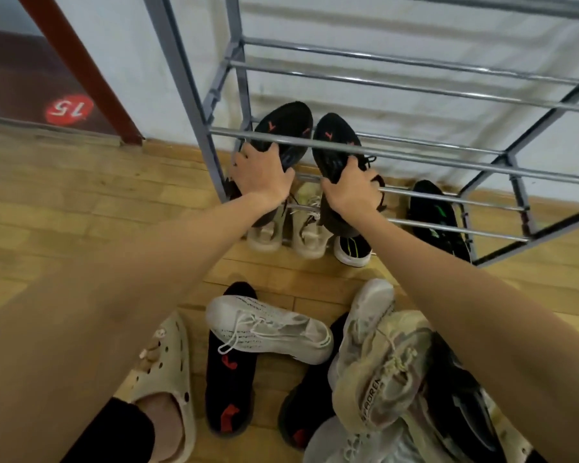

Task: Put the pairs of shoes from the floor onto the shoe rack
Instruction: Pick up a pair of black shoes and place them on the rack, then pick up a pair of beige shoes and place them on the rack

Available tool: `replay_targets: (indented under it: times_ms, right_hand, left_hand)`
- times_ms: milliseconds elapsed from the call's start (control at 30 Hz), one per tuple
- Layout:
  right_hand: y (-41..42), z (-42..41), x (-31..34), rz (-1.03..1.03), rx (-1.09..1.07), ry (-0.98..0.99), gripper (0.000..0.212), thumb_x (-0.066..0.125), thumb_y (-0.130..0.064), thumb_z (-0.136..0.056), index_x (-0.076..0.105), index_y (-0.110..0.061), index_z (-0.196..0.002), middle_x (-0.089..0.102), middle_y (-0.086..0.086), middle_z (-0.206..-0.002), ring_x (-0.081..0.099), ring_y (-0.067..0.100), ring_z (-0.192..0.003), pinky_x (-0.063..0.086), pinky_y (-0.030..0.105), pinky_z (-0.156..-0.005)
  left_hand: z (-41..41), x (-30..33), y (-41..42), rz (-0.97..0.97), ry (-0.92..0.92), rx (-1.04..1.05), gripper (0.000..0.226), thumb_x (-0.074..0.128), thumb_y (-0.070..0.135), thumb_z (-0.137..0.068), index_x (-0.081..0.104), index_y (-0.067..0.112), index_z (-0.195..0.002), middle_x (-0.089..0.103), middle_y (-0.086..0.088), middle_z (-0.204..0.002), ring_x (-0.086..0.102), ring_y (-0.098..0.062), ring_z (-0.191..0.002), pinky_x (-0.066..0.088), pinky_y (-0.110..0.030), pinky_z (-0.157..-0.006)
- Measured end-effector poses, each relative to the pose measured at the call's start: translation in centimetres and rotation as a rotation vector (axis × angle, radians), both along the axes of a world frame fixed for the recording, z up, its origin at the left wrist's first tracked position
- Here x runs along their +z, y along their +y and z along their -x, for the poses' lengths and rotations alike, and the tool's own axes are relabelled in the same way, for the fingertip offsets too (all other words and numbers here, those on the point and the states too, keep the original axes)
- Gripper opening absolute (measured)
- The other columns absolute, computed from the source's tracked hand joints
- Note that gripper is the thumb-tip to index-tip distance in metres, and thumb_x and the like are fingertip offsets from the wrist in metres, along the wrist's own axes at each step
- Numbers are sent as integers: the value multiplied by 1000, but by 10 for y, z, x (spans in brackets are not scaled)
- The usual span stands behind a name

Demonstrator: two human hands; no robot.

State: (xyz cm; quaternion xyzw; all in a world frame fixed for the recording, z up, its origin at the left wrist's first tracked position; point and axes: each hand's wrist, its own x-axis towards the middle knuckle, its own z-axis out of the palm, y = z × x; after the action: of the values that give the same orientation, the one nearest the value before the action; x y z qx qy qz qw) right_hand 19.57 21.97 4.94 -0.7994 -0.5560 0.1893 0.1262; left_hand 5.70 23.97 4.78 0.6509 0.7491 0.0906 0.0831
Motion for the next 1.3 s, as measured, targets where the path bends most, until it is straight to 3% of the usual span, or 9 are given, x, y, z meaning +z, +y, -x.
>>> replay_targets:
  times_ms: [133, 267, 333, 467, 600, 833, 1000, 1133, 1300]
  right_hand:
    - [-5, 2, -8, -16, 110, -176, 58, 50, -44, -92, 35, -11, -138, 36, 29, -141, 36, 45, -130, 29, 52, -107]
    - [-31, -1, -10, -58, 205, -253, 63, 47, -42, -94, 30, -10, -145, 29, 28, -149, 30, 43, -136, 25, 51, -111]
    - [-52, -4, -9, -89, 297, -277, 64, 48, -39, -95, 28, -9, -147, 25, 27, -151, 23, 42, -141, 19, 50, -115]
    - [-100, -10, -6, -97, 454, -313, 62, 47, -32, -96, 26, -9, -149, 15, 25, -157, 9, 36, -148, 4, 47, -119]
    - [-151, -19, -1, -60, 537, -258, 64, 50, -21, -92, 25, -7, -149, 11, 24, -158, 8, 36, -148, 7, 46, -119]
    - [-222, -65, 3, 155, 303, -32, 57, 53, -18, -90, 31, -3, -141, 24, 25, -149, 24, 42, -137, 30, 48, -109]
    - [-267, -102, -12, 269, 79, 70, 53, 53, -25, -92, 36, 5, -133, 35, 27, -138, 26, 41, -132, 30, 44, -106]
    - [-293, -121, -21, 327, -7, 112, 53, 54, -23, -92, 33, 1, -135, 31, 26, -139, 27, 42, -132, 31, 43, -107]
    - [-325, -128, -33, 251, -11, 100, 50, 55, -16, -91, 38, 0, -136, 38, 22, -133, 40, 37, -123, 37, 38, -100]
  left_hand:
    - [12, -7, 0, -5, 94, -89, 41, 44, 46, -97, 64, 13, -111, 42, -23, -136, 42, -44, -123, 37, -49, -100]
    - [20, -13, -23, -74, 80, -192, 46, 32, 39, -101, 53, 13, -132, 38, -25, -142, 34, -42, -132, 30, -48, -109]
    - [25, -15, -41, -125, 89, -251, 47, 33, 36, -101, 47, 14, -140, 38, -25, -144, 34, -40, -135, 26, -49, -112]
    - [28, -13, -89, -121, 59, -330, 43, 40, 27, -98, 52, 11, -136, 38, -25, -146, 30, -39, -139, 20, -50, -117]
    - [21, -8, -146, -15, -65, -312, 42, 47, 22, -94, 53, 8, -134, 34, -24, -147, 28, -38, -139, 27, -46, -113]
    - [6, -13, -218, 315, -280, -231, 43, 52, 23, -94, 47, 10, -135, 42, -17, -136, 45, -34, -123, 39, -39, -100]
    - [-21, -19, -256, 619, -336, -499, 44, 56, 29, -94, 48, 11, -133, 55, -8, -128, 53, -23, -117, 45, -36, -96]
    - [-40, -29, -273, 640, -352, -575, 60, 62, 46, -88, 43, 16, -135, 52, 0, -122, 55, -18, -108, 50, -38, -89]
    - [-61, -40, -287, 703, -393, -540, 94, 70, 67, -68, 30, 23, -141, 46, 0, -136, 48, -19, -124, 46, -32, -88]
